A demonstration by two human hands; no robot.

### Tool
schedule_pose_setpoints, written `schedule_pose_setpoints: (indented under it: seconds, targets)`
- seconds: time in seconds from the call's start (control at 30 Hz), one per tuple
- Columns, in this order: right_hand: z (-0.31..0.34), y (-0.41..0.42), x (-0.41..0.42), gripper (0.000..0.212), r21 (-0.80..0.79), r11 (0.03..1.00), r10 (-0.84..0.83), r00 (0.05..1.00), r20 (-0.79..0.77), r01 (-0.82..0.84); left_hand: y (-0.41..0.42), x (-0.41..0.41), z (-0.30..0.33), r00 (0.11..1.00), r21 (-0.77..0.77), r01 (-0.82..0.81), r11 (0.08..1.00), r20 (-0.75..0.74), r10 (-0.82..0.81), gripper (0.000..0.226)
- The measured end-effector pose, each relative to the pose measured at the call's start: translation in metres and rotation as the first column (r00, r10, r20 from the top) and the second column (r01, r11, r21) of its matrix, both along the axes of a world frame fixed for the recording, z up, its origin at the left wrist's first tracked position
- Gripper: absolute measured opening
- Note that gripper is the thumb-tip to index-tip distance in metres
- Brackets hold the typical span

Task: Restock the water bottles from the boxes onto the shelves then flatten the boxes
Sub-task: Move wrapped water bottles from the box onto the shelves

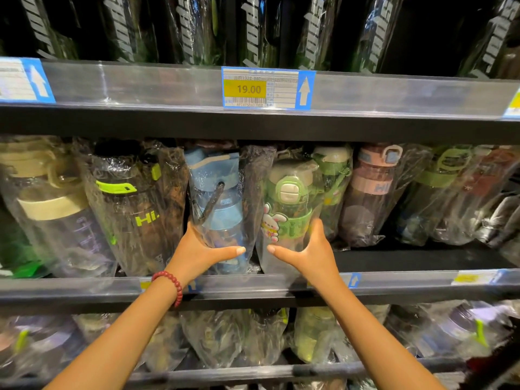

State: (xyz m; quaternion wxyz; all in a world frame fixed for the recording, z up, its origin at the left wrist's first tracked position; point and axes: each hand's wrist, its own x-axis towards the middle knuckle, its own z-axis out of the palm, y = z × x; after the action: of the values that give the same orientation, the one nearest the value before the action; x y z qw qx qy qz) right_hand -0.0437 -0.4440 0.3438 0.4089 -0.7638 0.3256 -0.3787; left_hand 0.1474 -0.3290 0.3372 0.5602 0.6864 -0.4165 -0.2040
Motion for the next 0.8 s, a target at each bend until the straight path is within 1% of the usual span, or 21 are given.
schedule_pose_setpoints:
  seconds: [0.1,0.17,0.23,0.3,0.37,0.43,0.5,0.57,0.63,0.7,0.73,0.8]
  targets:
    - [0.001,-0.002,-0.002,0.073,-0.001,1.0,0.024,1.0,-0.018,-0.024,0.001,-0.005,0.004,0.999,-0.032,-0.017,0.999,0.034,0.019,0.105]
    - [0.001,-0.004,-0.004,0.07,-0.001,0.999,0.047,0.998,-0.042,-0.047,0.002,-0.002,0.002,0.996,-0.01,-0.042,0.999,0.076,0.043,0.112]
    - [0.002,-0.007,-0.007,0.067,0.001,0.997,0.072,0.995,-0.062,-0.072,0.003,0.001,-0.001,0.993,0.038,-0.076,0.996,0.092,0.073,0.109]
    - [0.001,-0.011,-0.012,0.067,0.008,0.996,0.094,0.993,-0.07,-0.094,0.009,-0.009,0.005,0.984,0.085,-0.144,0.986,0.117,0.133,0.103]
    - [0.0,-0.013,-0.021,0.076,0.007,0.994,0.113,0.992,-0.062,-0.112,0.015,-0.026,0.011,0.972,0.078,-0.219,0.973,0.107,0.21,0.092]
    - [-0.002,-0.012,-0.033,0.084,0.019,0.992,0.124,0.992,-0.031,-0.123,0.02,-0.041,0.012,0.937,0.062,-0.334,0.941,0.127,0.324,0.085]
    - [-0.005,-0.009,-0.047,0.079,0.023,0.993,0.115,0.993,0.023,-0.115,0.028,-0.058,0.012,0.91,0.027,-0.399,0.916,0.132,0.393,0.087]
    - [-0.009,-0.003,-0.063,0.063,0.001,0.996,0.087,0.991,0.106,-0.088,0.044,-0.073,0.007,0.902,-0.025,-0.424,0.905,0.077,0.424,0.086]
    - [-0.013,0.009,-0.075,0.046,0.022,0.994,0.098,0.971,0.219,-0.105,0.065,-0.088,-0.002,0.89,-0.06,-0.456,0.888,-0.023,0.456,0.08]
    - [-0.02,0.025,-0.081,0.037,0.06,0.977,0.18,0.94,0.291,-0.206,0.093,-0.104,-0.015,0.871,-0.109,-0.487,0.866,-0.138,0.472,0.077]
    - [-0.024,0.035,-0.081,0.035,0.071,0.959,0.243,0.922,0.3,-0.276,0.108,-0.112,-0.024,0.852,-0.104,-0.514,0.851,-0.173,0.493,0.078]
    - [-0.037,0.059,-0.072,0.032,0.122,0.895,0.382,0.877,0.29,-0.43,0.145,-0.128,-0.047,0.804,-0.05,-0.576,0.816,-0.215,0.554,0.071]
